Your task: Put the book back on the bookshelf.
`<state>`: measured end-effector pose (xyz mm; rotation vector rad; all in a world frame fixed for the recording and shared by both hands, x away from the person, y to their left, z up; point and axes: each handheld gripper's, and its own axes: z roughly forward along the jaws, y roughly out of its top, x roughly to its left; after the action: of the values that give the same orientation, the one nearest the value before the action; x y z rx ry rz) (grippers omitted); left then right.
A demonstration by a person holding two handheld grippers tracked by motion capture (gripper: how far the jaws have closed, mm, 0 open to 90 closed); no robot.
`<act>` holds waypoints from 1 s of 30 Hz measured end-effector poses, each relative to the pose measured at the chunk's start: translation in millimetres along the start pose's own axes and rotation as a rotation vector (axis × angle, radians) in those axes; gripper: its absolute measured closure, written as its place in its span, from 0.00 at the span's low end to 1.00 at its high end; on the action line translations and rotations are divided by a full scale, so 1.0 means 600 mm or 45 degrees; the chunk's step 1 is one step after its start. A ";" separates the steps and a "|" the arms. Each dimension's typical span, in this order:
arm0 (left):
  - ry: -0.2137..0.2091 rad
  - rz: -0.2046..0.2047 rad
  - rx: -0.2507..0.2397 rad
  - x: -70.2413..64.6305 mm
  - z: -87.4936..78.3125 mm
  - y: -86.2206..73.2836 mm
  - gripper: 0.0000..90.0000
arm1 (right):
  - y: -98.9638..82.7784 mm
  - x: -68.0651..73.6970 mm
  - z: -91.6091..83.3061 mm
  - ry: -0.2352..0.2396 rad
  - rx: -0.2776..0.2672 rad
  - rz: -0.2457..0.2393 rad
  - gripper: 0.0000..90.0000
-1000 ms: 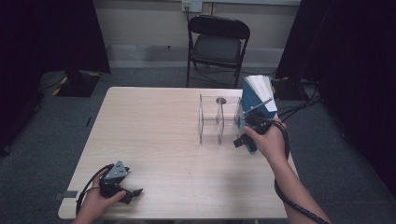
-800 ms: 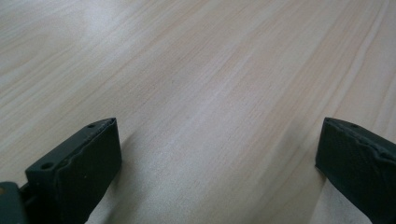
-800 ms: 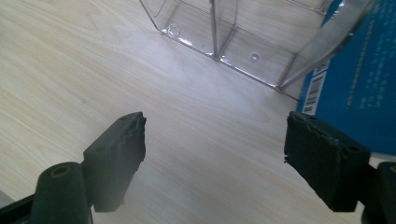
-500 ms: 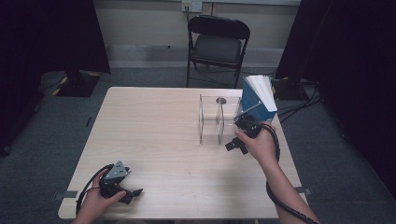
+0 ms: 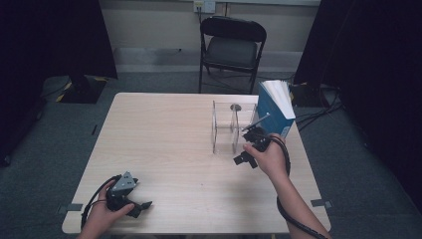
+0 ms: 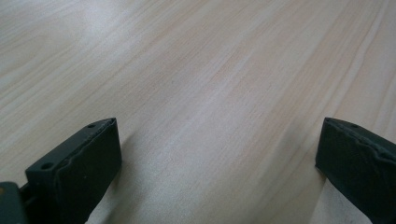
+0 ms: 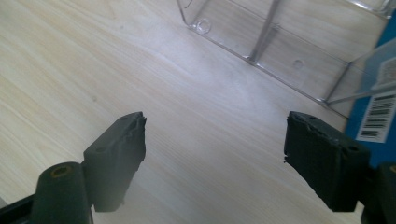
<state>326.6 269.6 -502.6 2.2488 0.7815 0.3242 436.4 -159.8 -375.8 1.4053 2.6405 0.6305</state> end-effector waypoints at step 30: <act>0.000 -0.004 -0.001 0.000 0.000 0.000 0.00 | 0.008 0.061 0.053 0.081 0.035 -0.116 0.22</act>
<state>326.4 269.4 -502.7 2.2463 0.7848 0.3225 427.4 -117.8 -398.9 1.2836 2.7548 0.6414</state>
